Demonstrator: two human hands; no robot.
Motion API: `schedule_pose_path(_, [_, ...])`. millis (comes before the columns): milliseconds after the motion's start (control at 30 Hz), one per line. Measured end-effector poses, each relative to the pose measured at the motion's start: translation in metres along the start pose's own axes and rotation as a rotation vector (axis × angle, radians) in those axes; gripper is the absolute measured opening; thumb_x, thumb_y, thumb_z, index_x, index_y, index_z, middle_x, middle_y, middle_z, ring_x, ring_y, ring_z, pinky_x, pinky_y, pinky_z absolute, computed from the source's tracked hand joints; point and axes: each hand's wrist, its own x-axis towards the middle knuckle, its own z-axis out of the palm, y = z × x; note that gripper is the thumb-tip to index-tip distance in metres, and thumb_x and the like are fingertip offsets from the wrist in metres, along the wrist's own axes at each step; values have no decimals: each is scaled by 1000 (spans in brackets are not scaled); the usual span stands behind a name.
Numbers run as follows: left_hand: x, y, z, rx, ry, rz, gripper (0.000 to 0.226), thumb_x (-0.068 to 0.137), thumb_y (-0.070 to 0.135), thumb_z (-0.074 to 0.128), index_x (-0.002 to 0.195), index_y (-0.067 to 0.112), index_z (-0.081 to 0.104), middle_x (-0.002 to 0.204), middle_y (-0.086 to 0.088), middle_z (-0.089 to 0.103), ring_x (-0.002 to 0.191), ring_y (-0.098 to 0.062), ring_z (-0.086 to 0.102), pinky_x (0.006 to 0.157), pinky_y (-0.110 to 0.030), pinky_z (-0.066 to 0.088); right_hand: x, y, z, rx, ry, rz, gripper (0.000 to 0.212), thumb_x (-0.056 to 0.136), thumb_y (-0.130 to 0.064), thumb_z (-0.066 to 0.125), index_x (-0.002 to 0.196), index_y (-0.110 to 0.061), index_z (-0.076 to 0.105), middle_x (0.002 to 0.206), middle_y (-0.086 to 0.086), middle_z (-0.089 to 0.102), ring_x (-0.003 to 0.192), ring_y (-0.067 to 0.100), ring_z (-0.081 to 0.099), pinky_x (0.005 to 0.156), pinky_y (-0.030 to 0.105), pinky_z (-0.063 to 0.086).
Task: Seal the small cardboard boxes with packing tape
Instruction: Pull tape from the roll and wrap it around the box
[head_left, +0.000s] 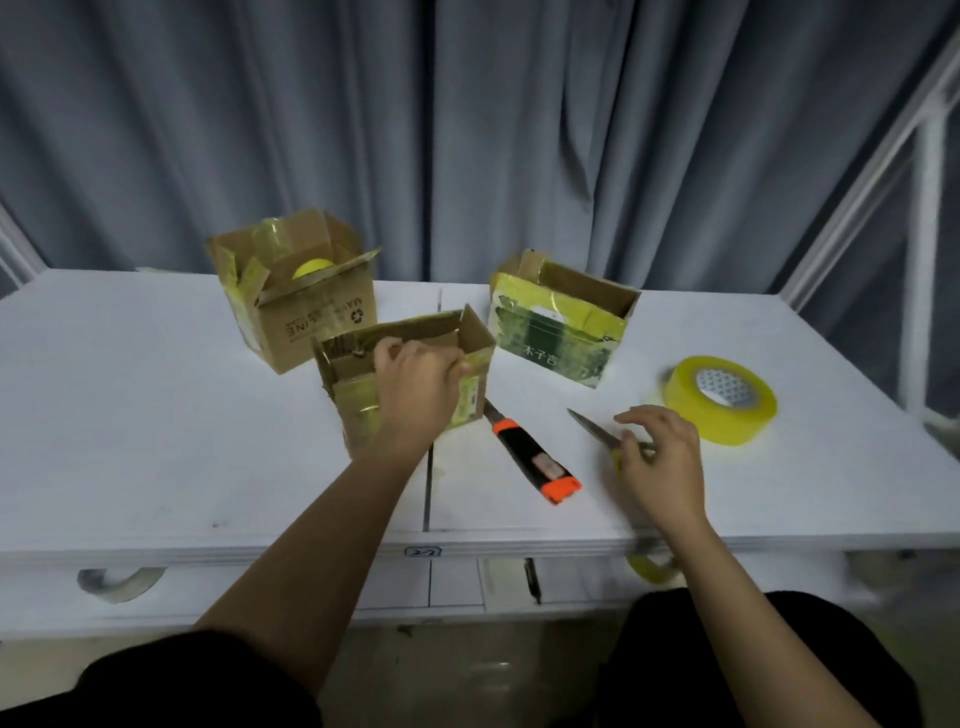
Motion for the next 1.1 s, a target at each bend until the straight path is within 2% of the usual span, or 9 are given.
schedule_pose_path(133, [12,18,11,-14,-14,-21,22,97,28,48,103,24,69,96,4,69,104,-18,56,106,-42,15,22,29,-12,-215,32,56,25,83,-6,63,107,-10,69,120,14,60,117,37,46,96,42,33])
schedule_pose_path(267, [13,33,17,119,-66,40,42,91,15,52,132,16,52,121,1,61,123,-17,47,114,-50,1,48,52,-11,-503,-143,186,58,87,-23,60,139,-8,41,141,18,42,132,34,32,108,51,17])
schedule_pose_path(433, [11,61,24,29,39,168,41,87,5,52,127,12,56,123,-4,60,120,-21,50,111,-46,14,72,72,-9,-684,-220,273,67,85,-15,52,146,-8,25,118,18,59,118,36,47,109,47,18])
schedule_pose_path(567, [9,90,29,-145,35,238,38,86,2,57,123,9,60,117,-6,65,112,-26,56,98,-36,26,85,81,-23,-606,-309,275,52,89,-18,51,139,-13,38,109,14,65,109,34,57,109,43,25])
schedule_pose_path(667, [6,111,33,-297,-100,232,40,93,13,53,133,11,53,130,-6,58,120,-24,49,99,-33,32,75,76,-36,-451,-248,244,44,90,-20,56,133,-15,49,109,14,67,108,33,57,102,38,31])
schedule_pose_path(800, [-4,134,41,-491,-412,170,77,88,44,61,150,17,24,154,-2,28,140,-20,23,111,-32,23,41,49,-47,-221,-96,173,47,88,-21,65,132,-10,54,118,17,64,116,35,53,105,42,32])
schedule_pose_path(900, [-9,138,39,-619,-438,122,95,81,46,68,152,20,10,159,1,14,144,-14,12,113,-27,14,11,22,-55,-107,-38,45,47,83,-14,71,128,-11,58,118,13,66,115,31,53,108,43,27])
schedule_pose_path(1000, [-12,125,26,-710,-461,105,85,84,36,69,151,22,18,156,4,22,142,-10,19,108,-19,17,-13,-2,-61,-79,-63,-58,46,85,-16,69,129,-16,57,121,7,65,116,24,53,112,43,23])
schedule_pose_path(1100, [-23,103,8,-804,-445,67,61,84,24,71,139,22,44,135,0,53,122,-7,49,104,-28,39,-30,-25,-62,-49,-74,-133,43,87,-16,67,129,-18,57,122,4,64,116,20,53,113,38,17])
